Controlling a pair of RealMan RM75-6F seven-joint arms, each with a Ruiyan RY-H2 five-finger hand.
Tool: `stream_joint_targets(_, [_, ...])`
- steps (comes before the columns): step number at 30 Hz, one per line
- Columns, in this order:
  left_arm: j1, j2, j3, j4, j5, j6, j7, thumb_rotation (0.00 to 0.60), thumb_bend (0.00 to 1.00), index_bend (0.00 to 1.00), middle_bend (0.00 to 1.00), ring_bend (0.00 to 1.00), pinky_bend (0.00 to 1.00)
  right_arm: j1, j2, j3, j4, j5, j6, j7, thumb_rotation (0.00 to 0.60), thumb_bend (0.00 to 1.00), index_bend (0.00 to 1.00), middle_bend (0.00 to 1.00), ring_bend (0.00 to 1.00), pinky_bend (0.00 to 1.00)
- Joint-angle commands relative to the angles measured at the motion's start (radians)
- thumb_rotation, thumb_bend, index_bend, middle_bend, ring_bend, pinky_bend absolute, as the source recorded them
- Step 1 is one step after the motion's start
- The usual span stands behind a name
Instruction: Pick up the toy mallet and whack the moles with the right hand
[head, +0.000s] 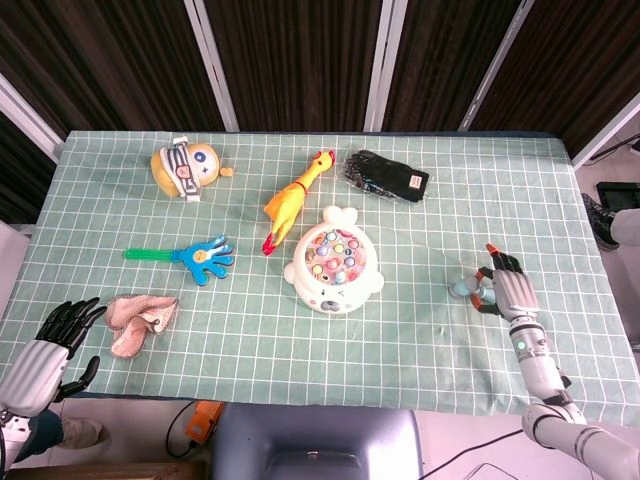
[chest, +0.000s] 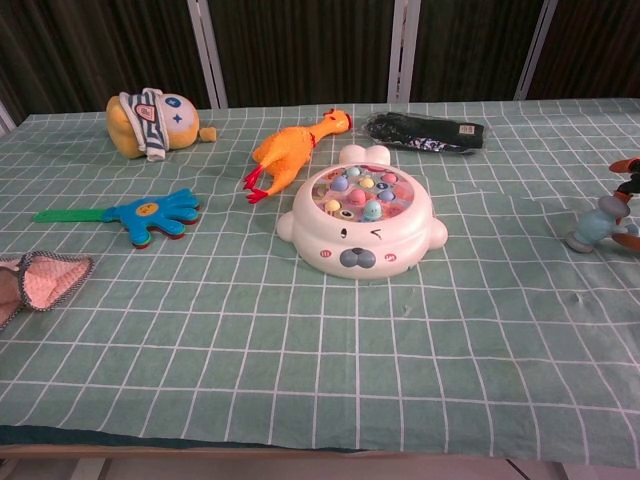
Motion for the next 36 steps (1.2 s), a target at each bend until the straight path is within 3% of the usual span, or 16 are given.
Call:
stream_joint_targets(1, [0.000,0.001,-0.001,0.000,0.000,0.001,-0.002,0.600,0.50,0.00,0.00,0.00,0.00,0.001,-0.001,0.000,0.000,0.002,-0.002,-0.002,0.600,0.52,0.62,0.00,0.00,0.00])
stream_joint_targets(10, [0.002,0.001,-0.002,0.002,0.001,0.007,-0.006,0.600,0.50,0.00,0.00,0.00,0.00,0.004,-0.005,0.004,0.000,0.008,-0.002,-0.008,0.600,0.53,0.64,0.00,0.00,0.00])
stream_joint_targets(19, [0.002,0.001,-0.002,0.003,0.002,0.007,-0.006,0.600,0.50,0.00,0.00,0.00,0.00,0.005,-0.013,0.008,0.009,0.015,0.003,-0.017,0.600,0.54,0.68,0.00,0.00,0.06])
stream_joint_targets(26, [0.002,0.000,-0.002,0.002,0.003,0.007,-0.004,0.600,0.50,0.00,0.00,0.00,0.00,0.004,-0.026,0.015,0.023,0.031,0.012,-0.037,0.600,0.56,0.75,0.07,0.01,0.14])
stream_joint_targets(33, [0.002,0.000,-0.002,0.003,0.003,0.007,-0.003,0.600,0.50,0.00,0.00,0.00,0.00,0.000,-0.044,0.028,0.037,0.052,0.028,-0.058,0.600,0.57,0.81,0.14,0.09,0.22])
stream_joint_targets(36, [0.002,0.000,-0.002,0.004,0.003,0.008,-0.004,0.600,0.50,0.00,0.00,0.00,0.00,0.000,-0.049,0.032,0.040,0.056,0.035,-0.065,0.600,0.57,0.85,0.24,0.22,0.32])
